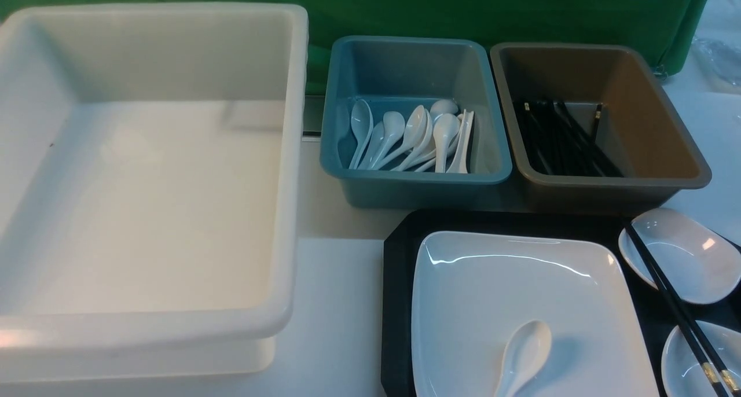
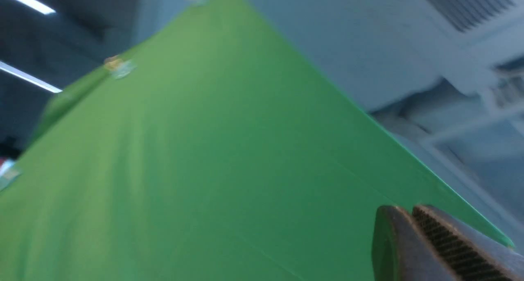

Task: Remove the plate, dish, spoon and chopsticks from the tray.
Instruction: Use the right arm to grab a pair of chopsticks from the plate

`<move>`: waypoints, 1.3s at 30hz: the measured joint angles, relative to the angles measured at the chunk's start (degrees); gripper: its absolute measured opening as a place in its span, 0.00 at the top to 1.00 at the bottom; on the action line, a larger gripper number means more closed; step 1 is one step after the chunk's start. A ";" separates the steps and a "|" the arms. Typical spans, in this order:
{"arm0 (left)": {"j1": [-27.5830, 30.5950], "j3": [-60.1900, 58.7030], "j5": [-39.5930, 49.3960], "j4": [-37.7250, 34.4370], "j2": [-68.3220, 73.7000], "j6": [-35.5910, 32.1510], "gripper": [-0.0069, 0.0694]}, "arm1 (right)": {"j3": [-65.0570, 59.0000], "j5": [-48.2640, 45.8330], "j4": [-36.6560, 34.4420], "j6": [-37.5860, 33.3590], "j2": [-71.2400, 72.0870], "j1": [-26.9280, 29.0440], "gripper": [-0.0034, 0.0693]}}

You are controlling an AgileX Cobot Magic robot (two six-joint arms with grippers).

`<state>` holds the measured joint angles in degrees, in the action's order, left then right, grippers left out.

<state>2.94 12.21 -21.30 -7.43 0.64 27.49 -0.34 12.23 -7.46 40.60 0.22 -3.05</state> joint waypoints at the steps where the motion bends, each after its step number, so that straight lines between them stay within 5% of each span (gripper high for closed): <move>1: 0.00 4.78 5.91 2.34 1.58 0.16 0.89 | 0.00 2.85 -0.14 1.19 0.00 0.00 0.62; 5: 0.00 17.73 26.70 4.26 9.38 -0.47 0.89 | 0.00 7.31 -0.25 1.05 0.00 0.00 0.62; 10: 0.00 27.66 47.13 -0.11 20.92 -13.32 0.89 | 1.13 9.65 0.99 1.87 0.05 -0.49 0.68; 14: 0.00 31.52 59.67 -10.11 30.67 -27.49 0.89 | 16.37 -12.23 11.18 -1.16 -3.44 -4.71 0.89; 19: 0.00 31.58 65.73 -20.15 39.28 -40.20 0.89 | 38.45 -43.27 15.83 -15.81 -17.65 -12.18 0.92; 24: 0.00 31.58 67.57 -20.76 43.66 -44.17 0.89 | 52.77 -71.08 19.11 -23.52 -37.44 -18.85 0.92; 27: 0.00 31.58 68.34 -19.44 45.23 -44.33 0.89 | 55.18 -78.00 22.69 -25.04 -47.10 -19.62 0.93; 34: 0.00 31.58 69.72 -18.43 46.91 -46.00 0.89 | 55.97 -77.10 20.29 -32.35 -60.66 -10.70 0.93; 39: 0.00 31.58 70.00 -18.63 46.95 -46.15 0.89 | 58.45 -75.76 4.56 -46.07 -68.77 4.66 0.93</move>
<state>2.94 43.79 48.70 -26.06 47.59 -18.66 58.11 -63.53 -2.89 -5.47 -68.55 1.61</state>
